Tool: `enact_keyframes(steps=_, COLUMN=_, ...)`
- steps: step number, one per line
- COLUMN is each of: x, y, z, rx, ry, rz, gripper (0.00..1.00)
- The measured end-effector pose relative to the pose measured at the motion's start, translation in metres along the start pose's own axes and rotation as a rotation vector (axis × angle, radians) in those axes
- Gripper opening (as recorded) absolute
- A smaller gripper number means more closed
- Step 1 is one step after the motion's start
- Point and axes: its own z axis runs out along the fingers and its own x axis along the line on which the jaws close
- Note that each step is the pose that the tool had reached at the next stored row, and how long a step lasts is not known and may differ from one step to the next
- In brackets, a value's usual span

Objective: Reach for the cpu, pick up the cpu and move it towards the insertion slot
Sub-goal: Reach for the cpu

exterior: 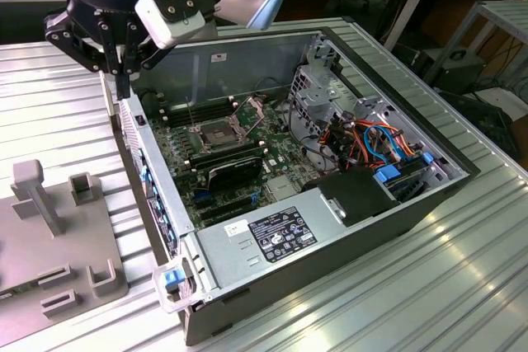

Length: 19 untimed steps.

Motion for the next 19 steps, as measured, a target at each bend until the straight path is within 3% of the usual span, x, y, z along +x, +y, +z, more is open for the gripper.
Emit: enact_keyframes(steps=19, x=0.0127, y=-0.0011, z=0.0017, rx=0.0003, ry=0.0114, rz=0.001, gripper=0.11)
